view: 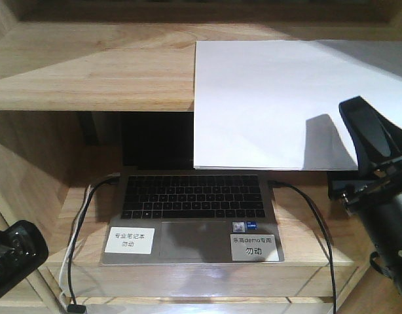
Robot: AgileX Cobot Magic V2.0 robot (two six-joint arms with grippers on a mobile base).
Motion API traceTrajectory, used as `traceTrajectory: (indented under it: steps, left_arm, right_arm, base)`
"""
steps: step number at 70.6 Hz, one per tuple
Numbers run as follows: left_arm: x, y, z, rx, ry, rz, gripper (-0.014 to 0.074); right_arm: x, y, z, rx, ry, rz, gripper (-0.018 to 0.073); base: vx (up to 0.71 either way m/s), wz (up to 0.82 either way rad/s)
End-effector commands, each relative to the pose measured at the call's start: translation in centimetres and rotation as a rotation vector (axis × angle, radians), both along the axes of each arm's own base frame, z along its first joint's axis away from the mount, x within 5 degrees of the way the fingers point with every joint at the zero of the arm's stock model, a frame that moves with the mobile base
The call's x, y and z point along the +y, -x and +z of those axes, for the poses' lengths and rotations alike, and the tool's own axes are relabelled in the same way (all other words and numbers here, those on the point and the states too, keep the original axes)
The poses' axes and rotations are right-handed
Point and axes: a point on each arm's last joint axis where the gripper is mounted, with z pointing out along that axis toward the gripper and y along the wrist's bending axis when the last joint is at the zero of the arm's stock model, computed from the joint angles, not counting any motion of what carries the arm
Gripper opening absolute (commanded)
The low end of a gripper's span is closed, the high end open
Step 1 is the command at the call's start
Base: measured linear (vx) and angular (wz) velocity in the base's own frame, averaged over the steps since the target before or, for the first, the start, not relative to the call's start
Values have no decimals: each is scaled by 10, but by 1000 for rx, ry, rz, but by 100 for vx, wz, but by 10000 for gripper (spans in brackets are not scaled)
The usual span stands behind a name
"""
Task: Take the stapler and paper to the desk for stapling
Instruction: 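Move the right gripper to the edge of the white paper stack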
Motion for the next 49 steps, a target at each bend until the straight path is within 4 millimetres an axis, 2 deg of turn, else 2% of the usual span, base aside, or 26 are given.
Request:
traceTrajectory:
  steps: [1, 12, 24, 35, 49]
  left_arm:
    - [0, -1, 17, -74, 107, 16, -6]
    - [0, -1, 17, -74, 107, 16, -6]
    - [0, -1, 17, -74, 107, 16, -6]
    - [0, -1, 17, -74, 107, 16, -6]
    - [0, -1, 17, -74, 107, 16, -6]
  right_arm:
    - [-4, 4, 27, -210, -92, -43, 594]
    - [-5, 4, 27, -208, -97, -49, 573]
    - [-6, 3, 27, -204, -101, -56, 459]
    - [-6, 3, 27, -201, -104, -60, 271]
    - [-6, 3, 27, -202, -103, -58, -18]
  base:
    - [0, 0]
    - [0, 0]
    - [0, 0]
    - [0, 0]
    - [0, 0]
